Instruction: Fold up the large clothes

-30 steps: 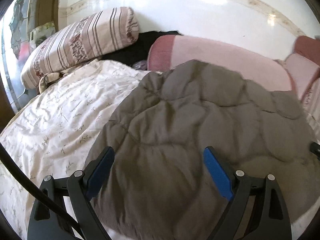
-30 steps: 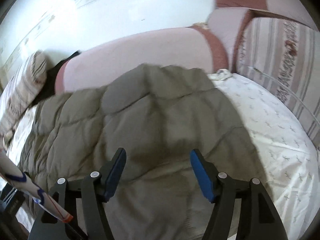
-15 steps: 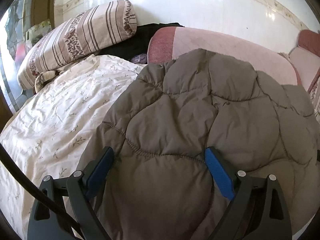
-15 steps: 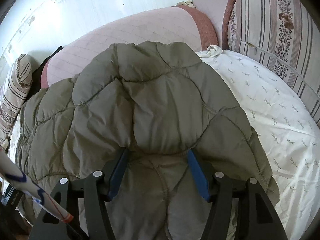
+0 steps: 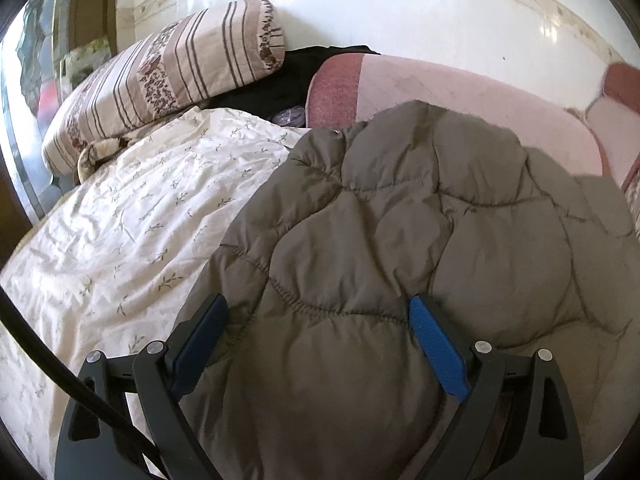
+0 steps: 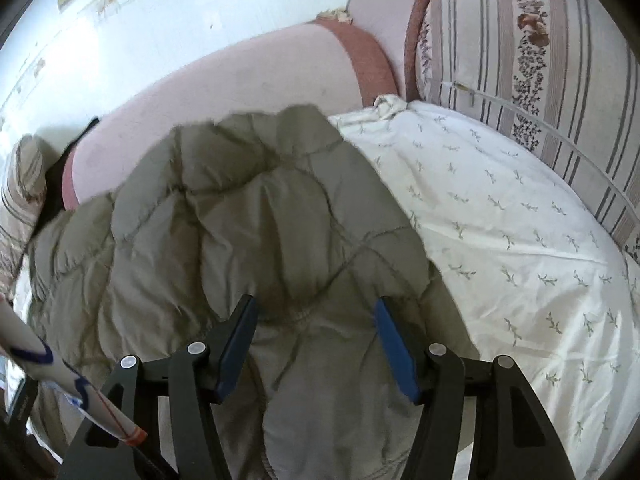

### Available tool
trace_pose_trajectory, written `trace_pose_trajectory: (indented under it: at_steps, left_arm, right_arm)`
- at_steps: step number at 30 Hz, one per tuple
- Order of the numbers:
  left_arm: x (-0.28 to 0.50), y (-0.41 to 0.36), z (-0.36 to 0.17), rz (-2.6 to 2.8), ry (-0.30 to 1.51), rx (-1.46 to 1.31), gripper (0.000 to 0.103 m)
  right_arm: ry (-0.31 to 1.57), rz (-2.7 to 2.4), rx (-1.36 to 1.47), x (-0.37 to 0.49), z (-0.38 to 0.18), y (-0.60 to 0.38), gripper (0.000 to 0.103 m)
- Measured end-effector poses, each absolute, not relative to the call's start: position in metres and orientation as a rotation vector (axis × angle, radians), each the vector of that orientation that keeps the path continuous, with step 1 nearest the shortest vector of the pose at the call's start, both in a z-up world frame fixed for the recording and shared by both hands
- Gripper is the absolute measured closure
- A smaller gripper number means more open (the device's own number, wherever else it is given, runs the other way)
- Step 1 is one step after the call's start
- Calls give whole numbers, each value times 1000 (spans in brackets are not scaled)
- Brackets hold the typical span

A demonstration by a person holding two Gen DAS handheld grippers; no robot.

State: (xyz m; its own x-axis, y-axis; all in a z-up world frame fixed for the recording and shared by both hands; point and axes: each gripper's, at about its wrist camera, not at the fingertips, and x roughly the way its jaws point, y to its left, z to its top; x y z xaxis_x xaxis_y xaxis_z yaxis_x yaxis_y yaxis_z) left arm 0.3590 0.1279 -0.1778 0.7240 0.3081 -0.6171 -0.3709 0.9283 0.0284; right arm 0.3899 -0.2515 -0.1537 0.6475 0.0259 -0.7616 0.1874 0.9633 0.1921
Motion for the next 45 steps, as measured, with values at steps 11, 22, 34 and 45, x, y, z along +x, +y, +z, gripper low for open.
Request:
trace_pose_trajectory:
  at_steps: [11, 22, 34, 45]
  left_arm:
    - [356, 133, -168, 363, 632, -139, 11]
    - [365, 142, -170, 349, 664, -158, 11]
    - [372, 150, -174, 329, 695, -177, 11]
    - [372, 152, -173, 317, 706, -200, 11]
  right_arm:
    - [768, -49, 242, 379, -132, -233, 37]
    - [744, 138, 182, 417, -101, -160, 42]
    - [926, 141, -39, 524, -131, -44, 41]
    - [908, 203, 98, 485, -108, -92, 39]
